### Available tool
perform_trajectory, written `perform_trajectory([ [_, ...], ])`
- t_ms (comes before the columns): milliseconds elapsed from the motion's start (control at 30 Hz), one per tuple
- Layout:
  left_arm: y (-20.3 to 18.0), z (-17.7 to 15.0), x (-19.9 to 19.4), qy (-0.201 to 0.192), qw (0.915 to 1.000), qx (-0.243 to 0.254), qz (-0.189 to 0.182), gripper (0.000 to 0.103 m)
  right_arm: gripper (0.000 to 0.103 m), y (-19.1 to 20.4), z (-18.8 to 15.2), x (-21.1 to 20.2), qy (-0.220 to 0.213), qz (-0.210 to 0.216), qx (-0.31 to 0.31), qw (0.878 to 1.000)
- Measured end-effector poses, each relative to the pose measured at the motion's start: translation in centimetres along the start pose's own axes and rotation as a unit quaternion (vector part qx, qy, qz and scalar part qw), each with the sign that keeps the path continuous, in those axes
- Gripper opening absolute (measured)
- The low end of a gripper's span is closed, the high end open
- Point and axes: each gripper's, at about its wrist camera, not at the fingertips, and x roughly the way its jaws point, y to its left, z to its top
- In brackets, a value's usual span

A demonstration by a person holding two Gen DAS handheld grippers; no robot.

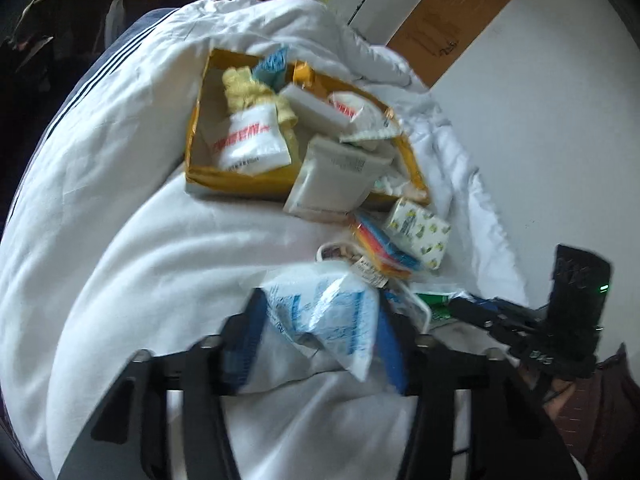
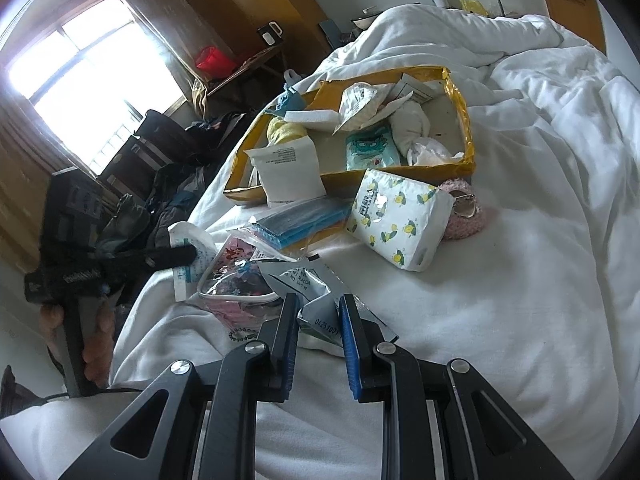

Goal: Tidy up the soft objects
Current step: 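Grasp the blue-printed white packet with the left gripper, then drop the blue-printed packet into the box with the left gripper while the right drops a white packet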

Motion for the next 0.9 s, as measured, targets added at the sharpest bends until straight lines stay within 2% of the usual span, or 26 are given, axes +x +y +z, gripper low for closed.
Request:
perform_trajectory([
  [133,0.4,-0.3,1.3,0.021,0.9997,-0.010,-0.004,0.054,0.022,-0.2,0.0,0.1,0.000,0.002,0.004,1.000],
  [200,0.7,-0.1,0.6,0.014,0.9999,-0.007,-0.007,0.040,0.022,-0.3,0.0,0.1,0.001,0.002,0.005,1.000],
  [300,1.3,0.1,-0.8,0.003,0.9998,-0.007,-0.019,0.028,0.022,-0.3,0.0,0.0,-0.001,0.003,0.004,1.000],
  [433,2.6,0.6,-2.4,0.001,0.9969,-0.031,-0.072,0.025,0.022,-0.3,0.0,-0.3,-0.006,0.001,0.004,1.000],
  [600,3.4,1.6,-4.4,-0.025,0.9881,-0.051,-0.143,0.025,0.022,-0.1,0.2,-1.4,-0.017,0.002,-0.003,1.000],
  [733,4.3,2.5,-5.7,-0.062,0.9823,-0.065,-0.164,0.025,0.021,0.4,0.6,-2.6,-0.030,0.014,-0.009,0.999],
  [800,4.6,3.2,-5.9,-0.083,0.9812,-0.074,-0.158,0.025,0.021,0.5,0.7,-2.9,-0.033,0.018,-0.009,0.999],
  [900,5.0,4.6,-5.3,-0.081,0.9797,-0.085,-0.163,0.025,0.021,0.5,1.2,-3.2,-0.033,0.031,-0.002,0.999],
])
